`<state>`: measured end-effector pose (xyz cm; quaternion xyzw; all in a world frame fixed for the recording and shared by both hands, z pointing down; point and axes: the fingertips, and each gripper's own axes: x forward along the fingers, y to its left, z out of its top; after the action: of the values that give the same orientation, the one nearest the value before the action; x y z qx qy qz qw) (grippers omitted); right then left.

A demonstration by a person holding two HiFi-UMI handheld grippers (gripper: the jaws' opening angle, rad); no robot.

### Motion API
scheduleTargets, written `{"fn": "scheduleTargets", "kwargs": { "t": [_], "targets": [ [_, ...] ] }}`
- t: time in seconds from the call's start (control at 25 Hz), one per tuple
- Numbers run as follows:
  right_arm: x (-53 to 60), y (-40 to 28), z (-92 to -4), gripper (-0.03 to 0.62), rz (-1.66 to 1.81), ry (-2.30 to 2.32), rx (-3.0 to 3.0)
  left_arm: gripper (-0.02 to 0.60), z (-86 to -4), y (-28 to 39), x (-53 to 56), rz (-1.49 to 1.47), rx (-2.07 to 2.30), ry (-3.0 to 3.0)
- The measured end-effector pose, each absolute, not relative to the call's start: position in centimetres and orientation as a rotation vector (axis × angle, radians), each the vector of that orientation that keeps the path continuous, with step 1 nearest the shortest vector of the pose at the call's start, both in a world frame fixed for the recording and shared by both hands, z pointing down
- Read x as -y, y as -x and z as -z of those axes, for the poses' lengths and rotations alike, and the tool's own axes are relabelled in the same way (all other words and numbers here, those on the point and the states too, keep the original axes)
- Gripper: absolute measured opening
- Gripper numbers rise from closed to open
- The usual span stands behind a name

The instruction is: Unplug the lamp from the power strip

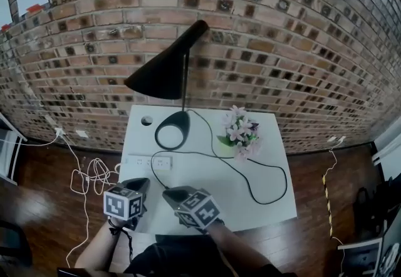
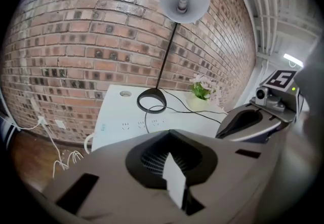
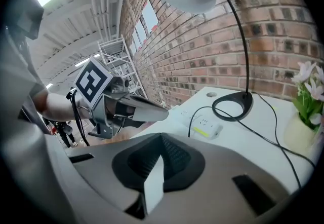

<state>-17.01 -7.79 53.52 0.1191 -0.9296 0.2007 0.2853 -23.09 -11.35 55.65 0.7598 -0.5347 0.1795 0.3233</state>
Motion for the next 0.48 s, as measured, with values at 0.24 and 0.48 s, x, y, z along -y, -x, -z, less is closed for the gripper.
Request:
{"fn": "scheduleTargets", "kwargs": {
  "t": [0.24,0.48],
  "targets": [
    [7.8,17.9,-52.0,-0.006,-0.435,-0.342,2.502,-0.003,-55.5,24.1,10.8,-0.47,1.424,-1.975],
    [7.9,19.0,-50.4,-0.006,-0.368,-0.353,2.529,-0.003,-54.4,26.0,10.7,-0.475,1.508,-1.946]
  ]
}}
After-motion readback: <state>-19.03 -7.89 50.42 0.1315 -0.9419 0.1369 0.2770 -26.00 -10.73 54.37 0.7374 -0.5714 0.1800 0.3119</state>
